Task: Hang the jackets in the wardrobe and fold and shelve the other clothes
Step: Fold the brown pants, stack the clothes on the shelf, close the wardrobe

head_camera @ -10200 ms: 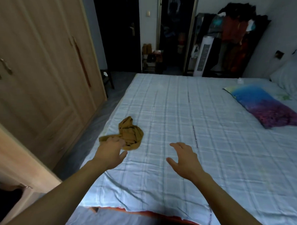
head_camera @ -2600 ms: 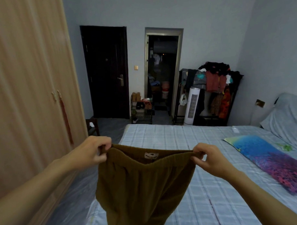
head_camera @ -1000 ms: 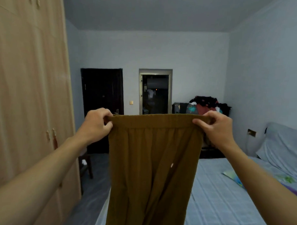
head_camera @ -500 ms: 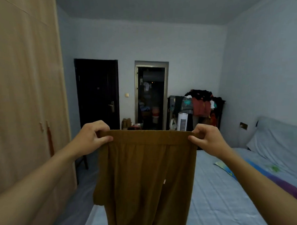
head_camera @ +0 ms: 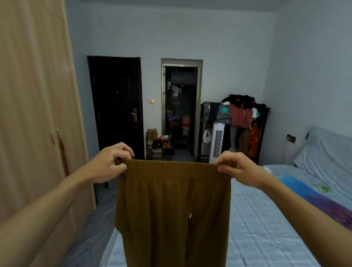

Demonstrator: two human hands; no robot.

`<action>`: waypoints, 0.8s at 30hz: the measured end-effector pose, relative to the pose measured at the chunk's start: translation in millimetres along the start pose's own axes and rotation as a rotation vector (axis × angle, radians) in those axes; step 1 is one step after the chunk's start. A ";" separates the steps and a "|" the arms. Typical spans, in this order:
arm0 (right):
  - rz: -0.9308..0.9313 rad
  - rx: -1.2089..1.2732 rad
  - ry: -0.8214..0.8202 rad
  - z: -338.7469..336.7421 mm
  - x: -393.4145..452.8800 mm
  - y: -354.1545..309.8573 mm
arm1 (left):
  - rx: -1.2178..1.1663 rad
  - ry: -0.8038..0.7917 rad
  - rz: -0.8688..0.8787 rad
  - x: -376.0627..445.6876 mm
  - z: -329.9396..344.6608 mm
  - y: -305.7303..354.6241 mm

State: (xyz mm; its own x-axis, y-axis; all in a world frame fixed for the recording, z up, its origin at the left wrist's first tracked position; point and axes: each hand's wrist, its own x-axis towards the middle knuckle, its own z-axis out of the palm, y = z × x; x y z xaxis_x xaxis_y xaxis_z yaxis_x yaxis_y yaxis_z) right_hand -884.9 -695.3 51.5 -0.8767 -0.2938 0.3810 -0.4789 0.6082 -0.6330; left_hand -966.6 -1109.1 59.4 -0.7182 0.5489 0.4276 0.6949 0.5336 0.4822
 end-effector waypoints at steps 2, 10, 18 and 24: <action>0.040 -0.043 -0.085 2.6 -0.6 -1.8 | -0.031 0.048 -0.021 1.5 -4.1 -0.7; 0.168 -0.394 -0.158 13.2 -11.9 12.6 | 0.029 0.192 -0.050 -1.7 -12.2 -11.0; 0.006 -0.329 0.017 17.9 -6.7 16.5 | 0.132 0.036 0.007 -12.0 -11.9 -10.9; 0.010 -0.036 0.015 18.3 -3.4 19.6 | 0.136 0.005 0.009 -15.6 -6.9 -14.8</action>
State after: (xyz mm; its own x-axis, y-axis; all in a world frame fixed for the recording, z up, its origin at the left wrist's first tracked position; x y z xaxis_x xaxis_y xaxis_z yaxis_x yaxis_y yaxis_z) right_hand -892.1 -695.9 25.4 -0.8803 -0.2766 0.3854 -0.4682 0.6374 -0.6120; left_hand -965.9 -1130.1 50.8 -0.7117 0.5510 0.4357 0.6997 0.6109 0.3704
